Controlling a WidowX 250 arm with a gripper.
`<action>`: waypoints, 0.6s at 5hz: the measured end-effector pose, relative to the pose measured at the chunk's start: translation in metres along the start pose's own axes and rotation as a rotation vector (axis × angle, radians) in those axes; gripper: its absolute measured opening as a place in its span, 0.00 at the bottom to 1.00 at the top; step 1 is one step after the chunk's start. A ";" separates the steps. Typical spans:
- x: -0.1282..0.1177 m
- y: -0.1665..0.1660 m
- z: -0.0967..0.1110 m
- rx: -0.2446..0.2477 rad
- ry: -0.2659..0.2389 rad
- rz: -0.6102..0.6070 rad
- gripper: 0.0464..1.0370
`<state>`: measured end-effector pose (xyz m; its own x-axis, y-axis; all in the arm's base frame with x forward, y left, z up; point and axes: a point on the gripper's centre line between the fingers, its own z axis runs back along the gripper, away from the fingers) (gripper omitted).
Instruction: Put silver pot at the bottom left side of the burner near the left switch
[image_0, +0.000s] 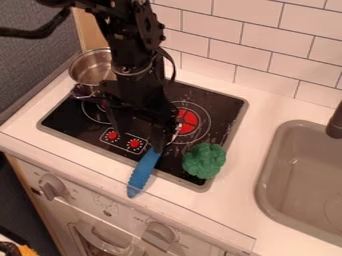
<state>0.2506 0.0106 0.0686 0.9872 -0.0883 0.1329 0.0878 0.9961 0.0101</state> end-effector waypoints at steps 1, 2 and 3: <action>-0.003 0.000 -0.005 -0.003 0.024 -0.001 0.96; 0.021 0.031 0.002 0.014 -0.002 0.043 0.96; 0.046 0.065 0.012 0.045 -0.031 0.089 0.96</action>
<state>0.3005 0.0713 0.0874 0.9861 -0.0005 0.1660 -0.0064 0.9991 0.0411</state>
